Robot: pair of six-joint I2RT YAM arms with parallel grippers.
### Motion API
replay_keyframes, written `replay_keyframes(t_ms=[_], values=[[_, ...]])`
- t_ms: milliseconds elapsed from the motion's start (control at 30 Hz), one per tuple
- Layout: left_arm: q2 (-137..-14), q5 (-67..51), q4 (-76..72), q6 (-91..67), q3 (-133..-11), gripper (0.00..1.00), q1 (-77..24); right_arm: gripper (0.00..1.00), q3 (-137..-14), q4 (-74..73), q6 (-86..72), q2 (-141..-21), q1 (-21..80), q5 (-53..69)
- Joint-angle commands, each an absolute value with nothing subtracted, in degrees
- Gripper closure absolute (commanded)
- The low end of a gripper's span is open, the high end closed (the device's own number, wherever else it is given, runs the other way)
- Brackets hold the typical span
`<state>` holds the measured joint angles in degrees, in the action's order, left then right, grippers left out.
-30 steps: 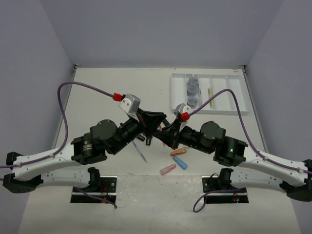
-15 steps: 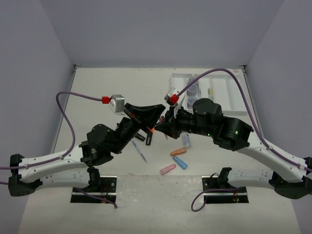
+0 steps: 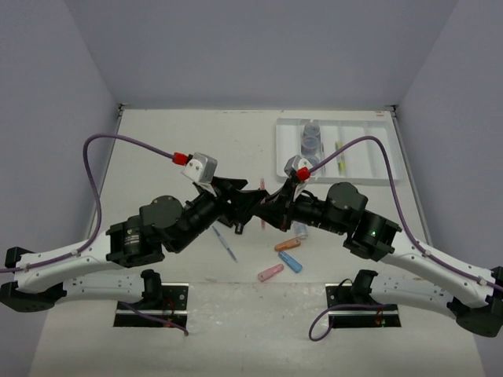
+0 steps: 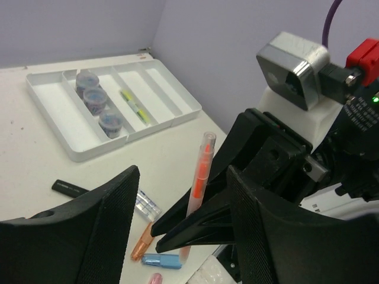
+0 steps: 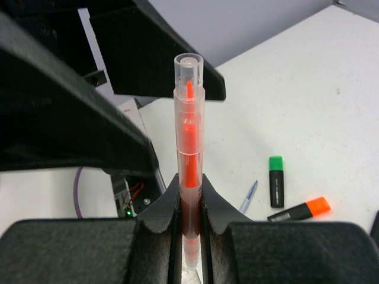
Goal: Sort the stationery into containers
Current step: Close the pen cap on the pen.
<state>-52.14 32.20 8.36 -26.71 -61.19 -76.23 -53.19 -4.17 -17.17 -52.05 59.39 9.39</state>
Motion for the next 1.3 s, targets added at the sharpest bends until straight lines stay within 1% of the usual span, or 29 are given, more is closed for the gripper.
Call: replay_keyframes(t_ms=[0, 167, 200, 233, 333, 600, 700, 733, 800, 867, 933, 1100, 1267], values=[[-52.0, 33.9, 9.2, -22.5, -66.9, 0.36, -76.5, 1.0, -52.9, 1.4, -18.6, -51.5, 59.9, 10.6], [-52.7, 34.3, 8.4, -20.7, -69.0, 0.37, -76.5, 1.0, -52.5, 1.1, -18.8, -51.9, 59.9, 10.8], [-52.6, 34.3, 7.8, -20.2, -69.1, 0.39, -76.5, 1.0, -52.6, 0.8, -18.9, -52.0, 59.9, 11.4], [-52.5, 34.0, 7.1, -19.7, -69.1, 0.45, -76.5, 1.0, -52.7, 0.5, -18.8, -52.2, 60.0, 11.5], [-52.9, 34.2, 6.4, -18.9, -69.4, 0.53, -76.5, 1.0, -53.4, 0.2, -18.6, -52.3, 60.3, 12.1], [-54.9, 33.1, 4.6, -17.2, -68.9, 0.55, -76.5, 1.0, -54.8, -1.5, -17.8, -52.8, 61.7, 12.9], [-55.3, 32.4, 4.6, -17.1, -68.8, 0.63, -76.5, 1.0, -55.0, -1.8, -17.7, -53.1, 61.9, 12.7], [-55.4, 31.9, 4.6, -17.2, -68.7, 0.69, -76.5, 1.0, -55.0, -1.8, -17.7, -53.0, 61.9, 12.6], [-55.5, 31.3, 4.5, -17.6, -68.0, 0.77, -76.5, 1.0, -55.0, -1.8, -17.9, -52.8, 62.0, 11.7], [-55.4, 29.9, 4.5, -18.5, -67.2, 0.89, -76.5, 1.0, -55.1, -1.7, -18.2, -52.6, 61.9, 10.3], [-55.1, 28.7, 4.4, -19.4, -66.0, 0.94, -76.5, 1.0, -55.3, -1.4, -18.7, -52.1, 62.0, 8.2], [-54.4, 26.3, 3.5, -21.8, -62.1, 1.0, -76.5, 1.0, -56.8, -1.4, -19.0, -51.3, 61.9, 4.9], [-55.6, 22.9, 2.6, -24.0, -59.5, 1.0, -76.5, 1.0, -59.6, -2.7, -18.5, -51.9, 61.9, 3.7]])
